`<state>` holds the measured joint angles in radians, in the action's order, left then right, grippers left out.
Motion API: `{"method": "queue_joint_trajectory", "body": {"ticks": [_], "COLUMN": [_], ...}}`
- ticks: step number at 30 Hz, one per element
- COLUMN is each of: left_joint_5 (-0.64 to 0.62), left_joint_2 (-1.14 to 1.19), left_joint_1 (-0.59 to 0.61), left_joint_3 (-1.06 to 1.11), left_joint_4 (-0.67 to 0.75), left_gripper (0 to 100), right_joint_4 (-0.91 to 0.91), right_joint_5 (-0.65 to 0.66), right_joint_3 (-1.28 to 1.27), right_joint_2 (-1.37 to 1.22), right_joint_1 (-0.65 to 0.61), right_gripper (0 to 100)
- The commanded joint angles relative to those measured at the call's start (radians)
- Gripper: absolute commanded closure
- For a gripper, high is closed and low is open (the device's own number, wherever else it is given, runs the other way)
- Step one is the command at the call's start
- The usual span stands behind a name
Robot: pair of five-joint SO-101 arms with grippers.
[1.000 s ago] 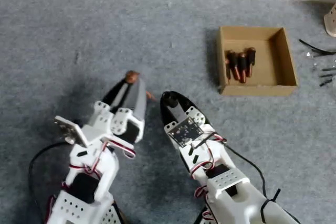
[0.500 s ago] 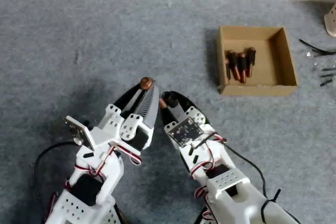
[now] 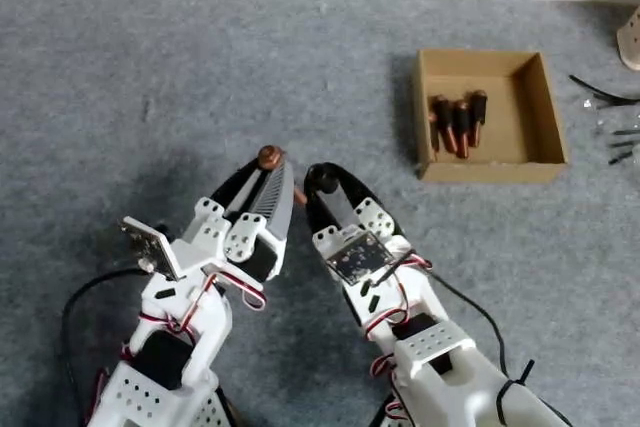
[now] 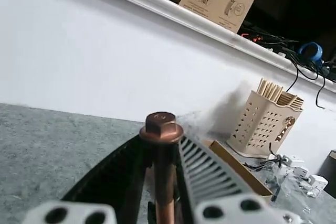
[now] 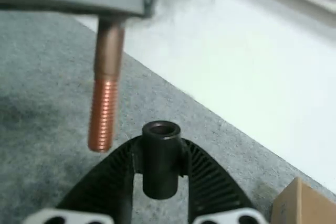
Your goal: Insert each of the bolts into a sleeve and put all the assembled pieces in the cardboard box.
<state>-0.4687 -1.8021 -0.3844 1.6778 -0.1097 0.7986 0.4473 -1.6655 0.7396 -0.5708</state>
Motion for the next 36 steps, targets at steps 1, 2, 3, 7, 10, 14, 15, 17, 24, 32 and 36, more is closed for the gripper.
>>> {"method": "queue_joint_trajectory", "body": {"ticks": [1, 2, 3, 7, 10, 14, 15, 17, 24, 32, 36], "left_joint_5": [0.008, 0.009, 0.009, 0.009, 0.008, 0.002, 0.002, 0.002, 0.002, 0.002, 0.002], "left_joint_2": [-0.016, -0.01, -0.01, -0.01, -0.01, -0.01, -0.01, -0.008, -0.008, -0.016, -0.018], "left_joint_1": [0.031, 0.033, 0.038, 0.047, 0.084, 0.105, 0.105, 0.105, 0.105, 0.107, 0.105], "left_joint_3": [0.018, 0.018, 0.018, 0.018, 0.018, 0.018, 0.018, 0.018, 0.018, 0.018, 0.018], "left_joint_4": [0.114, 0.149, 0.176, 0.204, 0.204, 0.204, 0.204, 0.189, 0.077, 0.063, 0.13], "left_gripper": [99, 99, 99, 99, 99, 99, 99, 99, 99, 99, 99], "right_joint_4": [0.031, 0.031, 0.031, 0.031, 0.033, 0.067, 0.085, 0.107, 0.107, 0.107, 0.107], "right_joint_5": [-0.003, -0.003, -0.003, -0.003, -0.003, -0.003, -0.003, -0.003, -0.003, -0.003, -0.003], "right_joint_3": [-0.094, -0.094, -0.094, -0.094, -0.094, -0.094, -0.094, -0.094, -0.094, -0.094, -0.094], "right_joint_2": [0.03, 0.03, 0.03, 0.03, 0.03, 0.03, 0.03, 0.03, 0.027, 0.028, 0.028], "right_joint_1": [-0.044, -0.058, -0.07, -0.094, -0.097, -0.097, -0.099, -0.102, -0.104, -0.104, -0.104], "right_gripper": [99.3, 99.3, 99.3, 99.3, 99.3, 99.3, 99.3, 99.3, 99.3, 99.3, 99.3]}}
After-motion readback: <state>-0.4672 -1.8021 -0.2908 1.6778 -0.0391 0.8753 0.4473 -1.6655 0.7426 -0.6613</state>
